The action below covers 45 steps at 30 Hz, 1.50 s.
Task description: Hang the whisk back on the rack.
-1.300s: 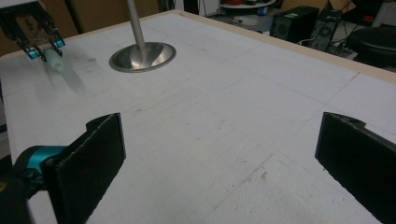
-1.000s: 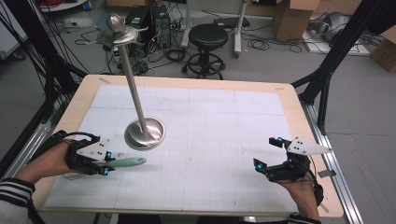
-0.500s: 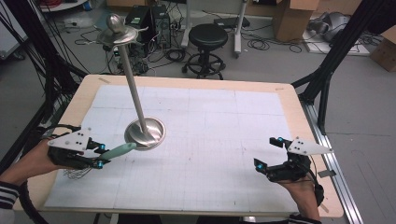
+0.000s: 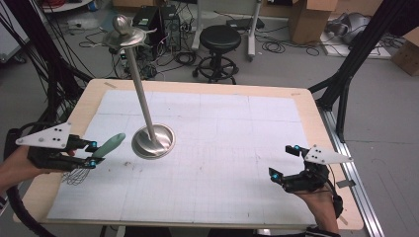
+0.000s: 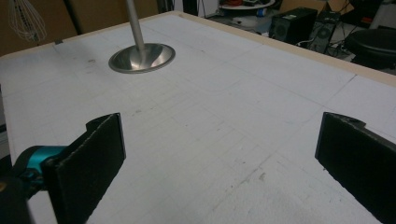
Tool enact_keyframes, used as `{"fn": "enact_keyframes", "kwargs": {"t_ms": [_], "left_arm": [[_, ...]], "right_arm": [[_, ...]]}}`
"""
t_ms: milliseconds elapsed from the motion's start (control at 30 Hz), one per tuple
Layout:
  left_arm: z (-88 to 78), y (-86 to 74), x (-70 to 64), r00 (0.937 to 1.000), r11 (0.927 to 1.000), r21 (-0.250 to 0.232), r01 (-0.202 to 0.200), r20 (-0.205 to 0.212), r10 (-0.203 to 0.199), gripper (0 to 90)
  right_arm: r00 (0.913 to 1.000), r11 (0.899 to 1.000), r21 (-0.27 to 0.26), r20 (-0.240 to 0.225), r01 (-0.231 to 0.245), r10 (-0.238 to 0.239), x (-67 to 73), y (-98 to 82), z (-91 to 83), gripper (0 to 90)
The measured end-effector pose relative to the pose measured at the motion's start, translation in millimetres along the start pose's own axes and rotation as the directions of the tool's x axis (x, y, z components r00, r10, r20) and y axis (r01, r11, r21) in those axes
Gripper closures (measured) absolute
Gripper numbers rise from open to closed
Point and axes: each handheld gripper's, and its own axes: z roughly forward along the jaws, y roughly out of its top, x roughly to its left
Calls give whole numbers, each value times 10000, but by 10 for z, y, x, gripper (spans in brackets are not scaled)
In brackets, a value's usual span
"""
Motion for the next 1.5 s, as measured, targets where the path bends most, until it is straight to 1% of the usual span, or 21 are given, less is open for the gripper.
{"fn": "enact_keyframes", "kwargs": {"t_ms": [100,133,233,267,333,367,567,633,700,833,867,1000,1033,1100,1233,1267,1400,1500], "left_arm": [[-79,11,12,9999,10000,-58,77,-94,-77,692],[-104,19,19,9999,10000,-76,65,-125,-66,692],[-189,43,33,9995,9998,-163,111,-306,-116,692],[-219,52,40,9991,9998,-184,72,-411,-79,692],[-269,65,47,9985,9995,-277,156,-519,-170,692],[-305,74,59,9981,9994,-343,94,-609,-114,692],[-470,102,95,9946,9975,-666,254,-986,-319,692],[-520,114,109,9928,9966,-763,300,-1132,-386,692],[-559,126,121,9921,9960,-806,382,-1160,-475,692],[-648,162,165,9881,9952,-847,490,-1414,-607,692],[-669,171,176,9870,9945,-886,558,-1456,-683,692],[-750,217,228,9823,9925,-1073,588,-1708,-766,692],[-770,229,242,9820,9924,-1092,571,-1730,-755,692],[-794,253,261,9790,9904,-1205,679,-1831,-894,692],[-834,335,321,9783,9909,-1129,727,-1850,-929,692],[-849,359,338,9771,9905,-1140,763,-1895,-971,692],[-904,440,404,9722,9852,-1463,892,-2023,-1180,692],[-935,494,446,9695,9857,-1433,889,-2146,-1187,692]], "right_arm": [[10000,10000,-43,24,60,-60,-5,1,-5,6],[10000,10000,-36,-4,12,-12,-2,0,-9,6],[10000,10000,-35,6,54,-54,-3,1,-13,7],[10000,10000,-25,-14,34,-34,-1,2,-12,6],[10000,10000,-6,-73,37,-37,4,3,-9,6],[10000,10000,-5,-82,50,-50,6,4,-7,6],[9999,10000,16,-99,78,-78,7,6,0,6],[9999,10000,58,-122,7,-6,10,4,-1,6],[9999,10000,57,-116,-8,9,11,4,-1,6],[9999,10000,50,-118,44,-43,9,6,0,6],[9999,10000,47,-119,36,-36,10,7,0,6],[9999,10000,41,-117,20,-20,11,7,1,6],[9999,10000,30,-118,51,-51,8,6,3,6],[9999,10000,41,-100,36,-35,7,4,2,6],[9999,10000,47,-111,-3,3,9,3,0,6],[9999,10000,51,-118,-5,6,9,3,-1,6],[10000,10000,10,-95,26,-25,4,2,-2,7],[10000,10000,25,-83,34,-33,1,-1,-5,6]]}}
